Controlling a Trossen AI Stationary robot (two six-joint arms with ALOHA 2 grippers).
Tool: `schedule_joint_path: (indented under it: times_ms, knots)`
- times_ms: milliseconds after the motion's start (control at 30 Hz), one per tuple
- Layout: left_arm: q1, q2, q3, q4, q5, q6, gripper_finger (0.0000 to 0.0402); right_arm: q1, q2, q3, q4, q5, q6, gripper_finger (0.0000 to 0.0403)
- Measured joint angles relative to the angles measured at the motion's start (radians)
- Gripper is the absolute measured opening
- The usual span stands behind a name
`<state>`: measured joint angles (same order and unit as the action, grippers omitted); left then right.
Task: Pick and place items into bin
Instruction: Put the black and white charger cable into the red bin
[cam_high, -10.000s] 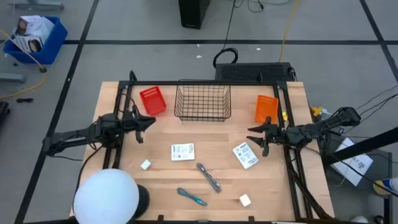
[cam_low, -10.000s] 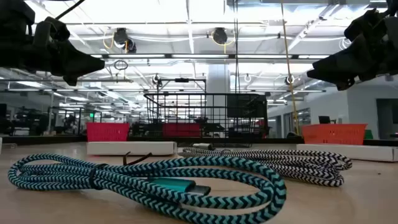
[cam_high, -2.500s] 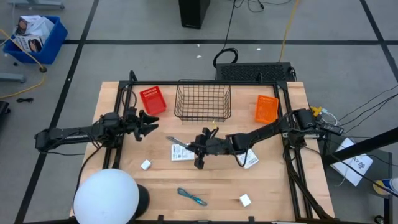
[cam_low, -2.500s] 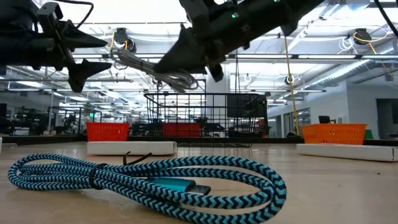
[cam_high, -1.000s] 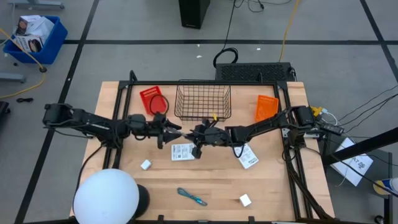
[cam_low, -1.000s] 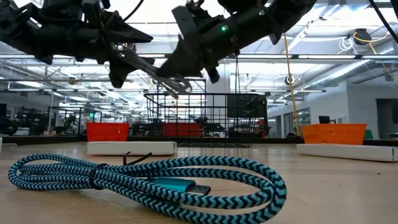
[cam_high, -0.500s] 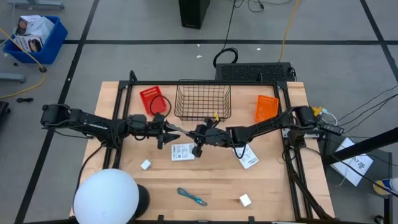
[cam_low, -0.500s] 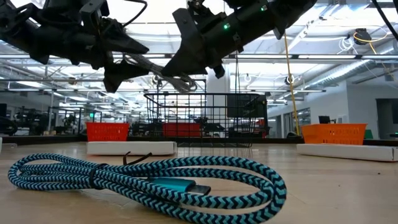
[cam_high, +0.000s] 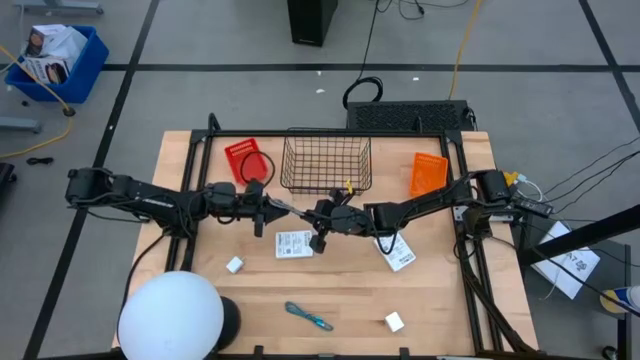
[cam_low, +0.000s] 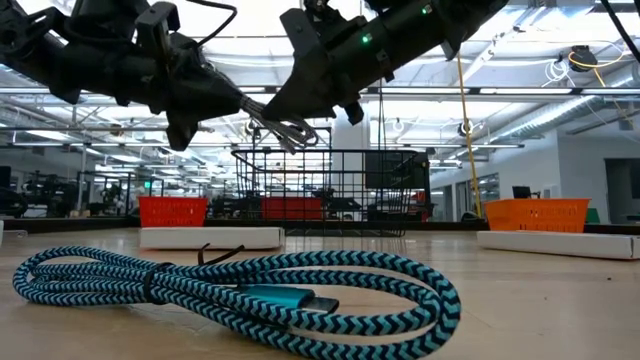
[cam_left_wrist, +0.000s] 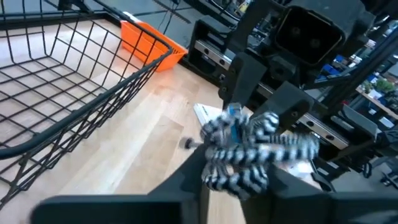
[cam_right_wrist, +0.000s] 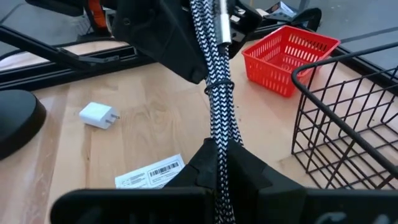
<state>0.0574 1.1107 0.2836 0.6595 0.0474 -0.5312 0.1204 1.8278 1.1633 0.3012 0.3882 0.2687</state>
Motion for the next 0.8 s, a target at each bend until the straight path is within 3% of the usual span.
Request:
schedule_joint_path:
  times_ms: [200, 500, 667, 800]
  knots:
    - [0.0, 0.0, 0.0, 0.015, -0.019, 0.007, 0.0025, -0.002, 0.0, 0.0, -0.008, -0.023, 0.011, 0.0011]
    - [0.0, 0.0, -0.001, 0.024, -0.025, 0.017, 0.005, 0.0, 0.0, 0.0, -0.014, -0.027, 0.006, 0.0015]
    - [0.0, 0.0, -0.001, 0.031, -0.039, 0.024, 0.0013, 0.012, 0.0, 0.0, -0.021, -0.047, -0.022, 0.0057]
    - [0.0, 0.0, -0.001, 0.04, -0.041, 0.024, 0.0013, 0.014, 0.001, -0.001, -0.02, -0.053, -0.051, 0.0113]
